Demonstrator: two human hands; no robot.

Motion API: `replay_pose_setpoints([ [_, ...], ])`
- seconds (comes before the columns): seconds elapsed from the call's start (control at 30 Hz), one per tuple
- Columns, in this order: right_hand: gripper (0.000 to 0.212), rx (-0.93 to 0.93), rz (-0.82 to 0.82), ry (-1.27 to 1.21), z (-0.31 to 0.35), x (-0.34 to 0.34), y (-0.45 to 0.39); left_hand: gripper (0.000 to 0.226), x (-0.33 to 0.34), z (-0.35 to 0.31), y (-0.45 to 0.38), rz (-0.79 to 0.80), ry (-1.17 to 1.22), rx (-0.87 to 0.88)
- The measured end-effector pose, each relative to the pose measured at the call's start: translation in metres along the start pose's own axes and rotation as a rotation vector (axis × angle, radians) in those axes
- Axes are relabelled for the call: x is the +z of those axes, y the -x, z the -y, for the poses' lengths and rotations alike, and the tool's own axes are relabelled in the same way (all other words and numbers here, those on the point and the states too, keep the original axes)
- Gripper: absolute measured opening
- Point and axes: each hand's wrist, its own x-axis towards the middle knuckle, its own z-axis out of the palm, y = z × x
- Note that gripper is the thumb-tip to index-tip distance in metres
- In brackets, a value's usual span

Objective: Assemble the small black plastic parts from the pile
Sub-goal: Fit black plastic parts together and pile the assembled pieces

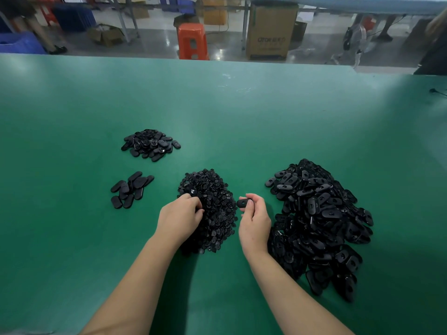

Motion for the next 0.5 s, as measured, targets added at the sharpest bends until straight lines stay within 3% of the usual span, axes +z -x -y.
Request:
replay_pose_setpoints([
  [0.33, 0.019, -0.007, 0.007, 0.002, 0.0, -0.001, 0.0, 0.008, -0.005, 0.0, 0.005, -0.063, 0.154, -0.038],
  [0.5, 0.018, -0.003, 0.004, -0.011, 0.001, -0.002, 0.001, 0.013, -0.012, -0.006, 0.002, -0.1, 0.608, -0.187],
])
